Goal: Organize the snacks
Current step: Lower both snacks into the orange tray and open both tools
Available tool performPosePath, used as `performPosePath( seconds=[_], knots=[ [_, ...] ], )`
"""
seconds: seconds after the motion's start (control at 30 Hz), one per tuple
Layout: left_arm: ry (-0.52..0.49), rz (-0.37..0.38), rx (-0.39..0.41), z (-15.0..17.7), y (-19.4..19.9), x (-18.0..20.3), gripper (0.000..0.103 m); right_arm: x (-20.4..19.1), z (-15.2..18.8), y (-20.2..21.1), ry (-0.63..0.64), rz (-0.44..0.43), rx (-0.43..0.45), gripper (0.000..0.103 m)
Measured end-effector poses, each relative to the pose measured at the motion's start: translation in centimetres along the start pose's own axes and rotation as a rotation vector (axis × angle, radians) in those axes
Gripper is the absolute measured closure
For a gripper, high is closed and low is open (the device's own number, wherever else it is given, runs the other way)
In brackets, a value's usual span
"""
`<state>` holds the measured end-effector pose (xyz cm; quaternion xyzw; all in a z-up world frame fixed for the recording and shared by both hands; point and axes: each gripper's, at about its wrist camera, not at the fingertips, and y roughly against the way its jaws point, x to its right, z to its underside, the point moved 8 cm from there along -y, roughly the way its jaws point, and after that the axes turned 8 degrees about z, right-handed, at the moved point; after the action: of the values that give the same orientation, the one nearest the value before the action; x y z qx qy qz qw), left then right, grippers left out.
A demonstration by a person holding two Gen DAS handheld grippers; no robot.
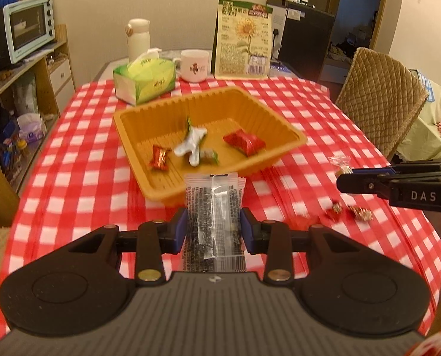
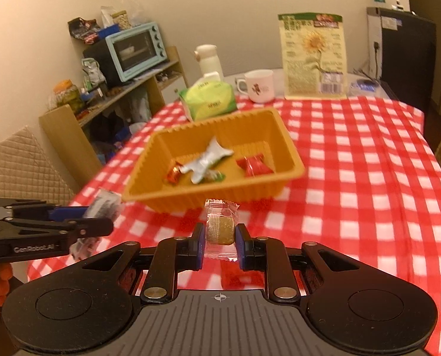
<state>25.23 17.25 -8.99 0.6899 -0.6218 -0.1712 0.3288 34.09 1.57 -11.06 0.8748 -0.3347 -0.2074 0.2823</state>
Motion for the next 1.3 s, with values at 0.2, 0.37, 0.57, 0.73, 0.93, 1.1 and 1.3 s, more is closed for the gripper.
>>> performPosePath(
  seconds=[0.2,0.37,0.57,0.73,0.93,1.1,1.3],
  knots=[
    [-0.007,-0.001,0.024,-2.5,-1.3,-1.2,0.069,-0.9,-2.3,-1.5,0.007,-0.013,0.02,0.081],
    [-0.024,0.002,0.032,-4.6,-2.9,-2.0,0.069,-0.9,-4.1,-3.2,-0.01,-0.017,0.026,0.081],
    [-0.033,0.007,0.033,-6.8,-5.3,-3.2,0.069,-0.4,-6.4,-5.6,-0.045,-0.018,0.027,0.081],
    [-0.038,0.018,0.004,-7.6,-7.9,-3.7,0.069,-0.1,-7.8,-7.7,-0.064,-0.015,0.017,0.081],
    [-0.031,0.03,-0.04,-7.6,-10.6,-4.4,0.069,0.1,-8.8,-9.8,-0.066,-0.006,0.004,0.081],
    [-0.025,0.037,-0.073,-7.2,-12.3,-4.8,0.069,0.5,-8.7,-11.2,-0.073,0.004,-0.018,0.081],
    [-0.011,0.038,-0.104,-6.6,-13.6,-5.4,0.069,0.8,-8.4,-12.6,-0.08,0.013,-0.049,0.081]
  ],
)
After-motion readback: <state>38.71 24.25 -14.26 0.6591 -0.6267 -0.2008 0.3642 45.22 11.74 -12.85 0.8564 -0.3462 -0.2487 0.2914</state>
